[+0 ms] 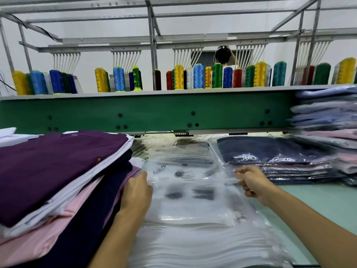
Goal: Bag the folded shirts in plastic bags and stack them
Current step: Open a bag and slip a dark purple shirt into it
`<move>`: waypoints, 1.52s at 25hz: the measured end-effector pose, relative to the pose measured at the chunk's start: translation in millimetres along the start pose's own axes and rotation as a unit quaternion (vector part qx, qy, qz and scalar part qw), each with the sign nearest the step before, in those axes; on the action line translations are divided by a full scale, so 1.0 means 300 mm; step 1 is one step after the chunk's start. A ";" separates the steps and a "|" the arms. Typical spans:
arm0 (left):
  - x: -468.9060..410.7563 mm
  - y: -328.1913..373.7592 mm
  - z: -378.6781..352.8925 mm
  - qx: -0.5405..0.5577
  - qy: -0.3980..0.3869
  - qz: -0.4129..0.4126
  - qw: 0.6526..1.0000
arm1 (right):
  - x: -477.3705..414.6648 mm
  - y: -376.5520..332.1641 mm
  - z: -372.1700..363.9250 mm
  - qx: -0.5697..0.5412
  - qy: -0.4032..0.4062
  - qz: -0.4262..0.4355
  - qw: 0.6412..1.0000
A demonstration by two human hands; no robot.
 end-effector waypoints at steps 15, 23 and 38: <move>0.029 0.088 -0.007 0.038 0.046 -0.146 0.988 | 0.053 -0.015 -0.058 0.143 -0.103 0.097 0.980; 0.039 0.095 -0.012 0.077 0.082 -0.123 0.986 | 0.098 -0.055 -0.133 0.360 -0.121 0.265 0.886; 0.044 0.100 -0.070 -0.042 -0.037 -0.169 0.984 | 0.138 -0.051 -0.212 0.539 -0.150 0.401 0.726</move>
Point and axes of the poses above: each hand's wrist, its own x-axis away from the middle knuckle, its own z-axis out of the back of the hand, y = z × x, the point moved 5 cm from there along -x, towards the middle knuckle, and after that the axes turned 11 degrees about -x, right-handed, at the moved point
